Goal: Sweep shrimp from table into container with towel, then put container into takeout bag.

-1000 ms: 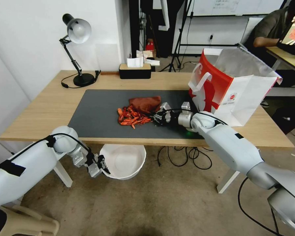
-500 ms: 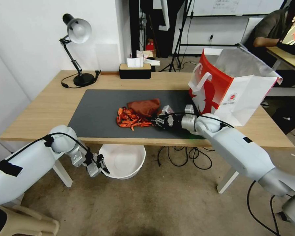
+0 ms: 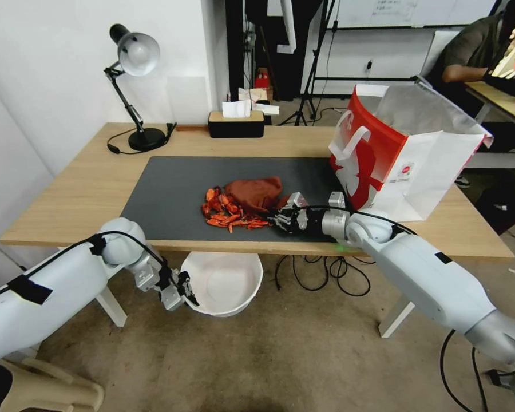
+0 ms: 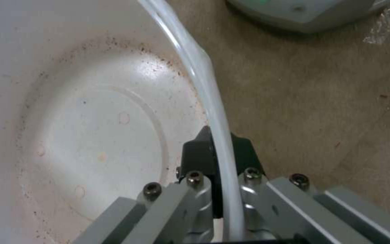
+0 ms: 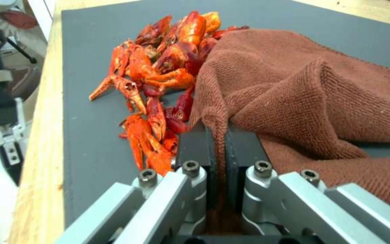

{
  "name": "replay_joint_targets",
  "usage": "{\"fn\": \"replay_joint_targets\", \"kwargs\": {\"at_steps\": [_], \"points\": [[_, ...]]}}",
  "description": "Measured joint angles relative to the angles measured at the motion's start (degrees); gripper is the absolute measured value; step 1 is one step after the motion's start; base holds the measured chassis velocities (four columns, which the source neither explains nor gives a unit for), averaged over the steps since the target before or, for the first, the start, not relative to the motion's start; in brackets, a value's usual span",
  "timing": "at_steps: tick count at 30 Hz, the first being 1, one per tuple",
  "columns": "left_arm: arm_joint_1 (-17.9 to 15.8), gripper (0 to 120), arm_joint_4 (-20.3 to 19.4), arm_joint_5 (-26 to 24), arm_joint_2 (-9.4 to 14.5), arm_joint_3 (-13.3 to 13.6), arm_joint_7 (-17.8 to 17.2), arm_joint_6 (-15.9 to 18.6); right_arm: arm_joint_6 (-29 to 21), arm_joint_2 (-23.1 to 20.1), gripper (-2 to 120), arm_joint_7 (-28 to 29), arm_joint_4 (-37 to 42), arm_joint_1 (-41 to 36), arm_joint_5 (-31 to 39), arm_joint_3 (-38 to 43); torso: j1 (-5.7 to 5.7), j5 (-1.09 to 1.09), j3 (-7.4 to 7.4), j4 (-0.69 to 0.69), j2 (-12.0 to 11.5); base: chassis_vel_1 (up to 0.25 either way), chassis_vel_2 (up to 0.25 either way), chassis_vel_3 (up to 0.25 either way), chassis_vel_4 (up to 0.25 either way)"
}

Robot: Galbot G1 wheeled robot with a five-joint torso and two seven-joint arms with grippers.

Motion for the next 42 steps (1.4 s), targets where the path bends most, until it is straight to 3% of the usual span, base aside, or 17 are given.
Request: {"fn": "replay_joint_targets", "kwargs": {"at_steps": [6,11,42], "points": [[-4.9,0,1.8,-3.0,-1.4,3.7,1.2,0.7,-0.5,-1.1,2,0.3,2.3,-1.3,0.4,0.5,0.0,0.0,0.0,-0.01,0.0,0.0,0.0,0.0,0.0],[-6.5,0,2.2,-4.3,-1.9,5.0,1.8,1.4,-0.5,-1.4,2,0.6,3.5,-2.2,0.4,0.9,0.0,0.0,0.0,0.0,0.0,0.0,0.0,0.0,0.0],[-8.3,0,2.3,-6.4,-2.0,6.5,2.1,2.2,-1.3,-3.4,2,2.0,11.8,-7.8,0.5,1.9,0.0,0.0,-0.01,0.0,0.0,0.0,0.0,0.0,0.0]]}}
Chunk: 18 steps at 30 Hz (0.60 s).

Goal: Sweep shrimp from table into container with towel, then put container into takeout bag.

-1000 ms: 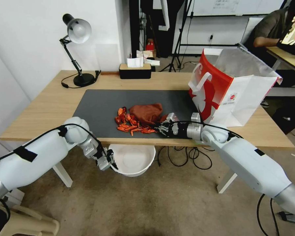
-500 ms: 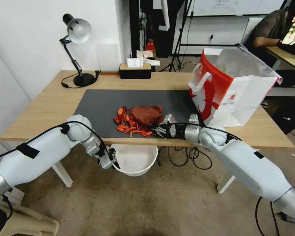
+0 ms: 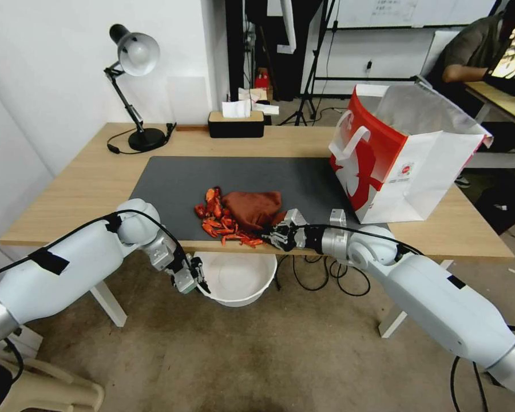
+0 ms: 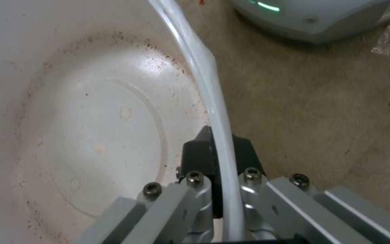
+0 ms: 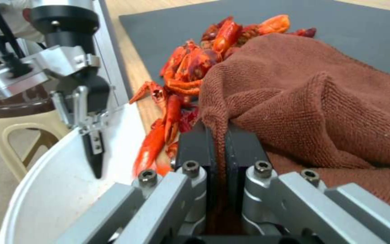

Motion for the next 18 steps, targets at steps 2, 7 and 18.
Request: {"fn": "replay_joint_targets", "kwargs": {"at_steps": [2,7,18], "points": [[0.0,0,0.0,0.0,0.0,0.0,0.0,0.0,0.0,-0.2,2,0.0,0.5,-0.4,0.0,0.2,0.0,0.0,0.0,0.0,0.0,0.0,0.0,0.0,0.0],[0.0,0,-0.6,-0.1,0.5,0.0,0.1,0.1,-0.1,-0.8,2,0.1,2.4,-2.5,-0.2,1.1,0.0,0.0,0.0,0.0,0.0,0.0,0.0,0.0,0.0],[0.2,0,-2.1,-0.3,1.5,0.0,0.1,0.6,-0.1,-1.4,2,0.5,4.2,-4.6,-0.3,2.2,0.0,0.0,0.0,0.0,0.0,0.0,0.0,0.0,0.0]]}}
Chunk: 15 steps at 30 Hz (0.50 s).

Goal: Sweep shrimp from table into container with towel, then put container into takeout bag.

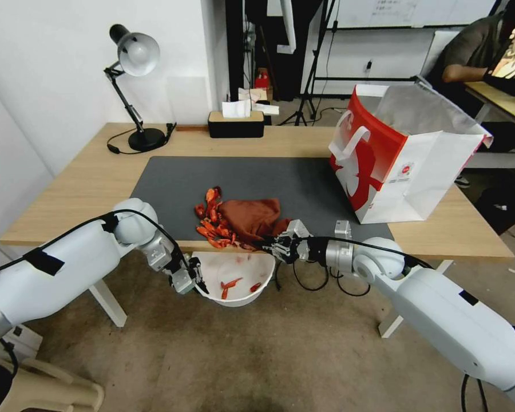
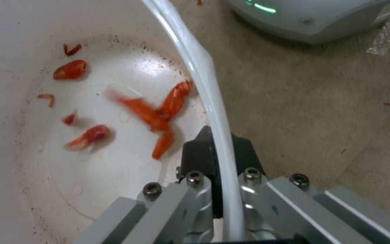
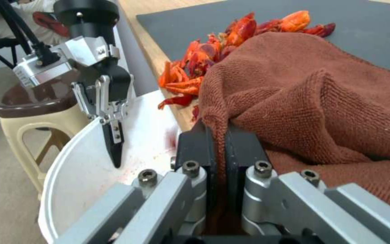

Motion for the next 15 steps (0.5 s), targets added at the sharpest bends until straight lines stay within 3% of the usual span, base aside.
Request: {"fn": "replay_joint_targets", "kwargs": {"at_steps": [15], "points": [[0.7,0,-1.0,-0.1,0.9,-0.4,-0.1,0.3,-0.2,0.1,2,0.8,2.8,-2.5,0.0,0.7,0.0,-0.01,0.01,0.0,0.0,0.0,0.0,0.0,0.0]]}}
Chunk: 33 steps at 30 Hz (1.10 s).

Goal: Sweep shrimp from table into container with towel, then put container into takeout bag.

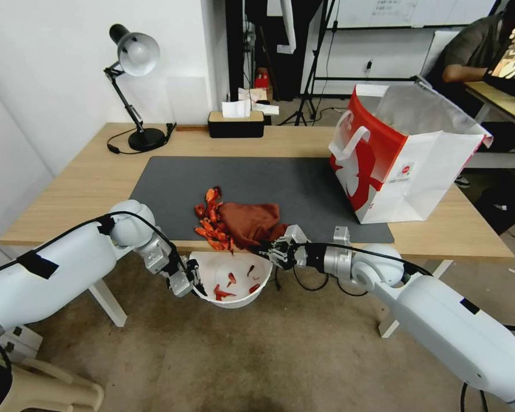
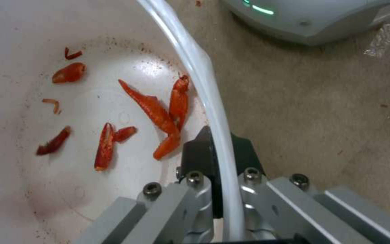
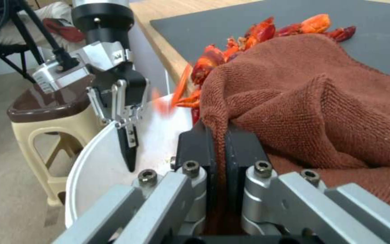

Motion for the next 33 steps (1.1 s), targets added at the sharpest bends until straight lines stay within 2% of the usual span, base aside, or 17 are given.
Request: {"fn": "replay_joint_targets", "kwargs": {"at_steps": [33], "points": [[-0.9,0,1.1,-0.1,0.1,-0.1,-0.1,-0.3,-0.1,-0.6,2,0.2,4.2,-4.4,-0.6,1.0,0.0,0.01,0.0,0.0,0.0,0.0,0.0,0.0,0.0]]}}
